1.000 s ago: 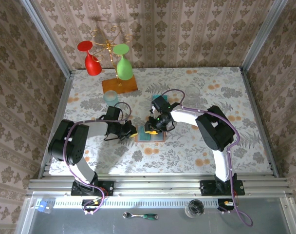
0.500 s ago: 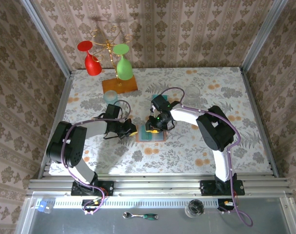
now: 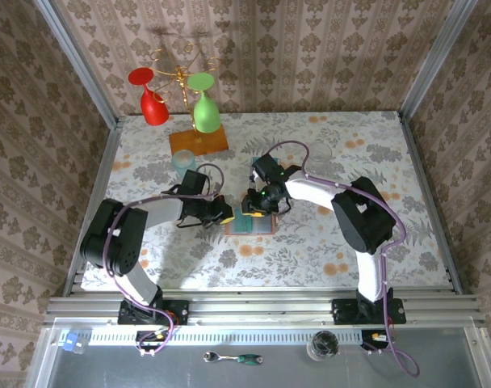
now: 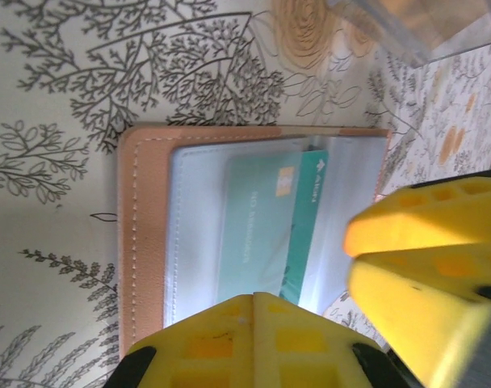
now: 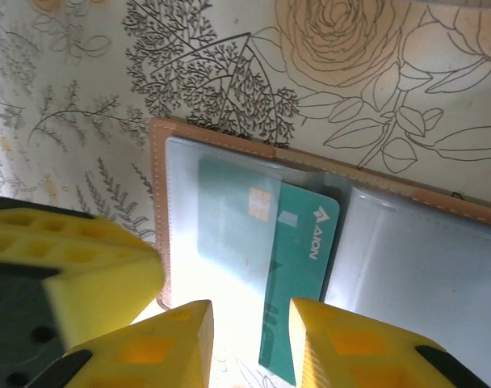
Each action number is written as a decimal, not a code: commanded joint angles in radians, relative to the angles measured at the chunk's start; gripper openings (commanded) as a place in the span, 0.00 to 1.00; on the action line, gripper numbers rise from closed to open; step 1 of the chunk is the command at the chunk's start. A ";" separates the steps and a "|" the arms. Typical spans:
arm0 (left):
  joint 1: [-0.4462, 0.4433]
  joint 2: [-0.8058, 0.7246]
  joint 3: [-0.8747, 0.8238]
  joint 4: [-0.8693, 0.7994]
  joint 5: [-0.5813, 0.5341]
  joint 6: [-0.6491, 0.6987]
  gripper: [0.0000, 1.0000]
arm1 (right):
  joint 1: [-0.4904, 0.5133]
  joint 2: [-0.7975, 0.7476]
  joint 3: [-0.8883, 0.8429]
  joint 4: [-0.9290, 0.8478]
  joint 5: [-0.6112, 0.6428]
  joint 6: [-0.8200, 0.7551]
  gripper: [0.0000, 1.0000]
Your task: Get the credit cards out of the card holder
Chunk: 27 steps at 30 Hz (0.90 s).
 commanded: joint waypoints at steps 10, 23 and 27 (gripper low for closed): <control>-0.002 0.049 0.000 -0.030 -0.001 0.033 0.00 | -0.004 -0.002 -0.018 -0.007 -0.036 0.021 0.33; 0.005 0.044 0.003 -0.042 -0.001 0.035 0.00 | -0.006 0.031 -0.042 0.007 -0.059 0.030 0.33; 0.004 0.011 0.017 -0.036 0.003 0.025 0.00 | -0.006 0.037 -0.041 0.014 -0.065 0.033 0.33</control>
